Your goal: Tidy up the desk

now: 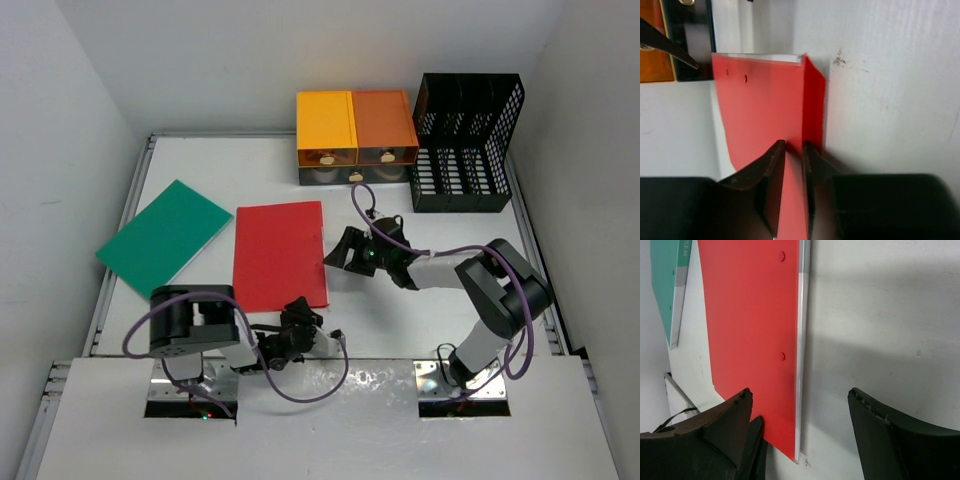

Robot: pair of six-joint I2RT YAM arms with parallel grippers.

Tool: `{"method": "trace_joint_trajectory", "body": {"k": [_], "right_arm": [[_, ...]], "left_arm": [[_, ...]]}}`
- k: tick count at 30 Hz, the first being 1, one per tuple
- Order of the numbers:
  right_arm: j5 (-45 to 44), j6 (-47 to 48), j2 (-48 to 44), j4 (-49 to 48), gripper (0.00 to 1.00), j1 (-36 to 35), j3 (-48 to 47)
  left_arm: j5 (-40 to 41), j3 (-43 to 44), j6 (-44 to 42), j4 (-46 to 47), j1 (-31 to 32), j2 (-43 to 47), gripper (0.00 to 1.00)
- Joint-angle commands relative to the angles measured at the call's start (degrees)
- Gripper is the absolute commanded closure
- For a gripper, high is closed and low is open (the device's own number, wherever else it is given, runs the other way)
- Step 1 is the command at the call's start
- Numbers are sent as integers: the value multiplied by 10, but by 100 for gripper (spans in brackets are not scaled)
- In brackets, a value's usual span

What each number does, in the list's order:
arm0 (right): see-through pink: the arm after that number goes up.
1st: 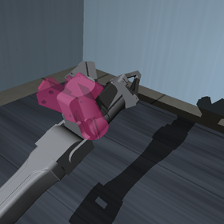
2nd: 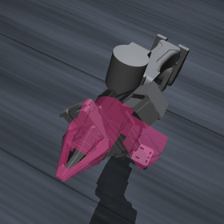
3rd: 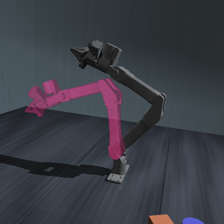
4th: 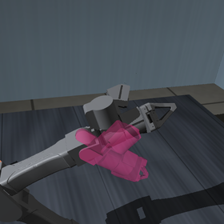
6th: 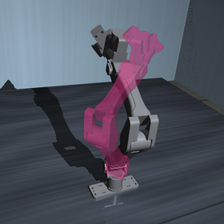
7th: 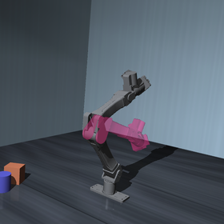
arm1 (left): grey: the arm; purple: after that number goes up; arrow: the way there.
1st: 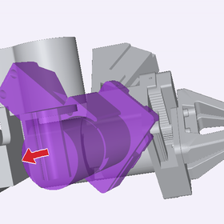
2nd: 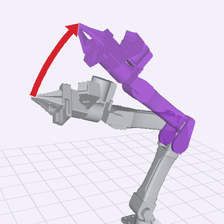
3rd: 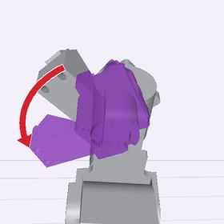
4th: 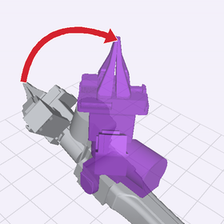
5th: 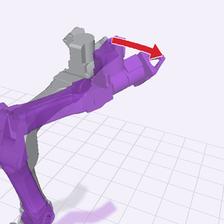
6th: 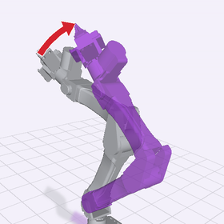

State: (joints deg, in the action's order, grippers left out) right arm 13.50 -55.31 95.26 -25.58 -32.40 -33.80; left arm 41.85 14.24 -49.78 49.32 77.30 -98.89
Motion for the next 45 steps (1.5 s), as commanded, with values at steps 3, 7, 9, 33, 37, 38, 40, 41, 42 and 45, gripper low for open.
{"method": "trace_joint_trajectory", "body": {"k": [3,7,9,33,37,38,40,41,42,45], "right_arm": [[12,-1,4,-38,25,0,1],[21,-7,10,-43,25,0,-4],[21,-9,12,-42,24,-1,-8],[87,-232,239,-281,35,-29,-132],[93,-257,268,-336,73,-29,-130],[85,-258,265,-344,81,-29,-117],[77,-254,255,-353,100,-30,-102],[73,-247,241,-349,100,-30,-94],[69,-229,233,-334,100,-29,-85],[65,-177,188,-302,100,-30,-72]], "left_arm": [[30,-9,-36,70,11,-43,100],[25,-13,-28,48,9,18,100],[24,-26,-36,39,10,59,100],[3,-52,-33,-17,10,201,100],[1,-57,-22,-39,9,222,100],[3,-57,-20,-47,10,227,100],[1,-55,-12,-82,10,251,100],[-7,-55,-10,-98,10,263,100],[-14,-55,-7,-114,10,287,86],[-34,-61,-7,-166,8,336,1]]}}
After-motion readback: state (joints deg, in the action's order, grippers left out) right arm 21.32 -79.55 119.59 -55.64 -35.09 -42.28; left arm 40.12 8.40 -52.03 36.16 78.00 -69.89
